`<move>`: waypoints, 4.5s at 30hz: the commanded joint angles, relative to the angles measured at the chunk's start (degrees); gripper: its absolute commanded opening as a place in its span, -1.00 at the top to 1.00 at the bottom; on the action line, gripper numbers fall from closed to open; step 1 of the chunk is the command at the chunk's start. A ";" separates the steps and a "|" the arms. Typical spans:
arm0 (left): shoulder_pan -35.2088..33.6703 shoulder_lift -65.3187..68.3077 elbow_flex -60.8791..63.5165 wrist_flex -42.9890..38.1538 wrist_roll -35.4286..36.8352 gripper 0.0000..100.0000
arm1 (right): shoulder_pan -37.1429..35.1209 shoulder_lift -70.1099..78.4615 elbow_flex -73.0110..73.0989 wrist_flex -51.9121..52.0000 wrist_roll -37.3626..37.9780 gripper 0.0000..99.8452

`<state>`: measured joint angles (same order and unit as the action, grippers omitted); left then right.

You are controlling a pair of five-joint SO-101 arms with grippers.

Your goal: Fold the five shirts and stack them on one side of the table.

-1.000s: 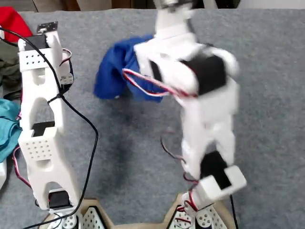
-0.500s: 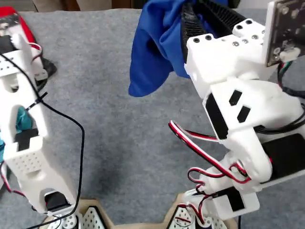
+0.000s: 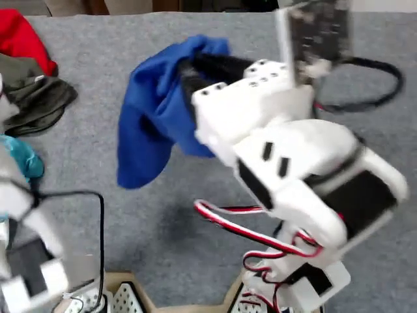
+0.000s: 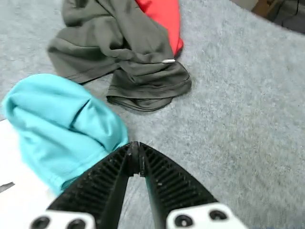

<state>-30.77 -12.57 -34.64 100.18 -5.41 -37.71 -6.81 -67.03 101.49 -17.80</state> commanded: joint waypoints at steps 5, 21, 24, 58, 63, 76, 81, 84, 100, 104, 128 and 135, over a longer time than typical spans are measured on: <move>-0.35 -27.21 21.71 0.53 -0.62 0.96 | -3.12 -1.01 23.60 -1.85 -8.53 0.98; -0.35 -55.69 66.81 -13.27 -3.96 0.96 | 26.77 22.90 57.27 -44.84 -8.70 0.98; -0.26 -57.45 73.93 -19.08 -4.13 0.95 | 28.44 26.42 57.27 -47.74 -8.62 0.98; 17.93 11.12 54.07 -32.97 24.62 0.63 | 43.65 29.58 46.11 -48.09 -8.70 0.48; 17.67 17.27 49.05 -33.23 27.60 0.63 | 44.09 29.58 46.11 -48.18 -8.70 0.48; 17.67 28.35 37.54 -34.11 28.22 0.63 | 43.47 29.67 46.55 -48.26 -8.70 0.48; 17.67 30.11 37.27 -35.69 28.22 0.93 | 42.33 31.16 46.11 -48.26 -8.70 0.55; 17.67 30.20 36.57 -35.43 28.22 0.95 | 42.15 32.04 46.02 -48.26 -8.70 0.61; 18.20 30.20 19.52 -24.44 28.22 0.96 | 39.60 27.38 29.14 -17.76 -3.69 0.70; 18.29 30.20 14.95 -21.01 28.22 0.96 | 36.35 27.47 23.52 -4.84 3.16 0.70; 18.11 30.46 13.63 -20.13 23.03 0.96 | 20.79 47.16 37.76 -21.27 -1.49 0.70; 18.20 30.20 13.36 -20.13 21.01 0.96 | 24.22 48.13 28.09 -18.90 -1.49 0.99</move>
<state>-13.01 18.29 -18.46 79.60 16.48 -15.56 41.54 -33.45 81.98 -18.77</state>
